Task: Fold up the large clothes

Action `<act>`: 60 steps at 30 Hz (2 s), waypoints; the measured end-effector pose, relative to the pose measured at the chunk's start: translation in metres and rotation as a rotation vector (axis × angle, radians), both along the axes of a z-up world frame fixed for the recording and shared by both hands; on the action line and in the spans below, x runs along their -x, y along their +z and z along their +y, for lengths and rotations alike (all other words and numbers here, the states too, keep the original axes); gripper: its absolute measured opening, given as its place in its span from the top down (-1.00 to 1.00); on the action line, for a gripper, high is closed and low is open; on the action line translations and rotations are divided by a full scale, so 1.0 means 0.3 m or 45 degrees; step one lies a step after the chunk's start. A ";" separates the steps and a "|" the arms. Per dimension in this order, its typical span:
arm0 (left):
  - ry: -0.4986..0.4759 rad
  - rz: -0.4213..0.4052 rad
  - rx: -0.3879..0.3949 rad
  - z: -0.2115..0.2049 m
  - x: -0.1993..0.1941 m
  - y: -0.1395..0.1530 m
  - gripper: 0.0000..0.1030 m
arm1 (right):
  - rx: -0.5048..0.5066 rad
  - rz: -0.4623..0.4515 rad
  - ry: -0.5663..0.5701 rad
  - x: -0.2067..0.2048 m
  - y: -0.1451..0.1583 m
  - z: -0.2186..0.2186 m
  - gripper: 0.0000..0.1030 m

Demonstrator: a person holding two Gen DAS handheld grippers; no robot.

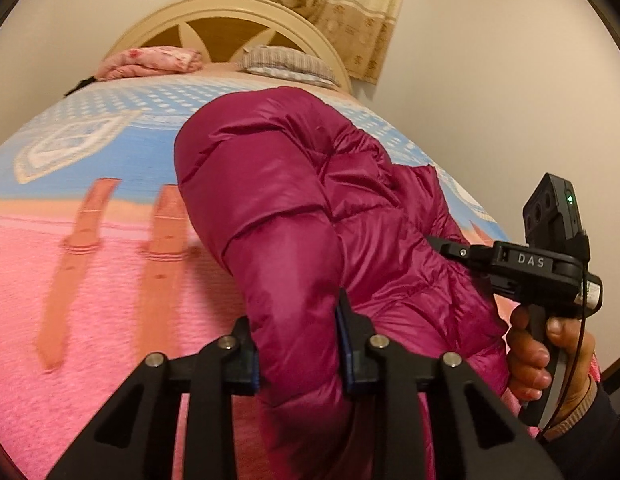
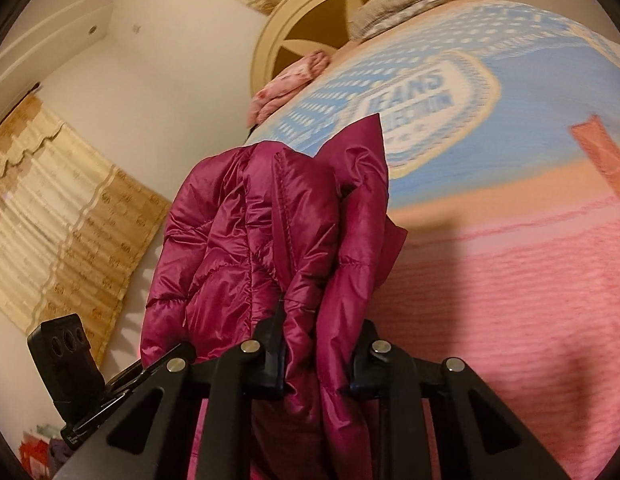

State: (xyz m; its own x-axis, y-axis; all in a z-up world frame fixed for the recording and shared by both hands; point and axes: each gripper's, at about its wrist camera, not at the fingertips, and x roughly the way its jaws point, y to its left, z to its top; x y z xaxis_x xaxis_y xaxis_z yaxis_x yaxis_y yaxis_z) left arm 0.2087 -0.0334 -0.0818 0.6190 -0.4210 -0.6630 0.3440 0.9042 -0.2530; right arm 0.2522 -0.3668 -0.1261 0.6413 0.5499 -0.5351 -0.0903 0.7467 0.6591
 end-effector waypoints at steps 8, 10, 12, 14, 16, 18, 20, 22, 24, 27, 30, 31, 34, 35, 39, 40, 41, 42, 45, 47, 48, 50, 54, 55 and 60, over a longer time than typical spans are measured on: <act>0.128 -0.023 -0.038 0.145 0.058 0.014 0.43 | -0.023 -0.006 0.126 -0.087 0.001 0.227 0.60; 0.164 -0.029 -0.044 0.195 0.059 0.017 0.43 | -0.032 -0.007 0.159 -0.109 0.001 0.283 0.60; 0.200 -0.026 -0.047 0.231 0.049 0.017 0.43 | -0.037 -0.008 0.193 -0.130 0.003 0.336 0.60; 0.235 -0.025 -0.051 0.272 0.051 0.014 0.43 | -0.033 -0.006 0.220 -0.155 0.003 0.386 0.60; 0.265 -0.020 -0.052 0.303 0.060 0.010 0.43 | -0.032 -0.006 0.251 -0.180 0.003 0.440 0.60; 0.285 -0.017 -0.054 0.318 0.078 0.008 0.43 | -0.033 -0.004 0.278 -0.197 0.000 0.482 0.60; 0.305 -0.011 -0.060 0.338 0.087 0.002 0.43 | -0.039 0.002 0.299 -0.207 -0.003 0.518 0.60; 0.318 -0.004 -0.065 0.354 0.089 -0.007 0.43 | -0.036 0.013 0.321 -0.215 -0.010 0.553 0.60; 0.329 0.006 -0.064 0.370 0.083 -0.014 0.43 | -0.041 0.030 0.340 -0.232 -0.025 0.581 0.60; 0.349 0.018 -0.062 0.402 0.084 -0.026 0.43 | -0.043 0.044 0.363 -0.246 -0.035 0.625 0.60; 0.374 0.023 -0.065 0.419 0.075 -0.035 0.43 | -0.042 0.043 0.379 -0.256 -0.040 0.656 0.60; 0.379 0.024 -0.065 0.422 0.069 -0.038 0.43 | -0.037 0.043 0.381 -0.259 -0.042 0.666 0.60; 0.389 0.031 -0.073 0.439 0.079 -0.061 0.39 | -0.016 0.045 0.380 -0.275 -0.060 0.690 0.60; 0.392 0.034 -0.078 0.440 0.074 -0.069 0.38 | -0.011 0.053 0.376 -0.282 -0.072 0.698 0.60; 0.393 0.039 -0.078 0.439 0.068 -0.093 0.35 | -0.027 0.077 0.360 -0.288 -0.104 0.694 0.60; 0.393 0.037 -0.078 0.441 0.069 -0.096 0.31 | -0.023 0.077 0.360 -0.288 -0.107 0.694 0.60; 0.395 0.032 -0.084 0.442 0.070 -0.098 0.24 | -0.022 0.079 0.359 -0.289 -0.108 0.690 0.60; 0.401 0.023 -0.099 0.443 0.072 -0.100 0.18 | -0.022 0.082 0.359 -0.290 -0.114 0.686 0.60; 0.420 0.012 -0.133 0.449 0.076 -0.111 0.00 | -0.027 0.099 0.355 -0.297 -0.124 0.683 0.60; 0.443 -0.004 -0.171 0.451 0.078 -0.116 -0.30 | -0.016 0.104 0.347 -0.299 -0.124 0.686 0.60; 0.458 -0.013 -0.189 0.453 0.080 -0.120 -0.36 | -0.011 0.107 0.345 -0.299 -0.121 0.692 0.60; 0.471 -0.018 -0.197 0.465 0.087 -0.128 -0.46 | 0.013 0.103 0.345 -0.294 -0.127 0.690 0.60; 0.495 -0.017 -0.180 0.487 0.096 -0.144 -0.58 | 0.052 0.091 0.347 -0.287 -0.133 0.697 0.54; 0.503 -0.020 -0.183 0.490 0.097 -0.145 -0.64 | 0.054 0.092 0.346 -0.284 -0.137 0.698 0.53; 0.531 -0.016 -0.175 0.494 0.108 -0.143 -0.79 | 0.076 0.093 0.339 -0.276 -0.142 0.694 0.44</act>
State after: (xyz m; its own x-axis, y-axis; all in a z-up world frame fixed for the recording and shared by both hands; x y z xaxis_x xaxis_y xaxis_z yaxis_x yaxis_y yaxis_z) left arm 0.1763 0.1148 -0.1246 0.7258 -0.0419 -0.6866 -0.0554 0.9913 -0.1191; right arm 0.3351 -0.1586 -0.1687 0.4371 0.6598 -0.6112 -0.2422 0.7408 0.6265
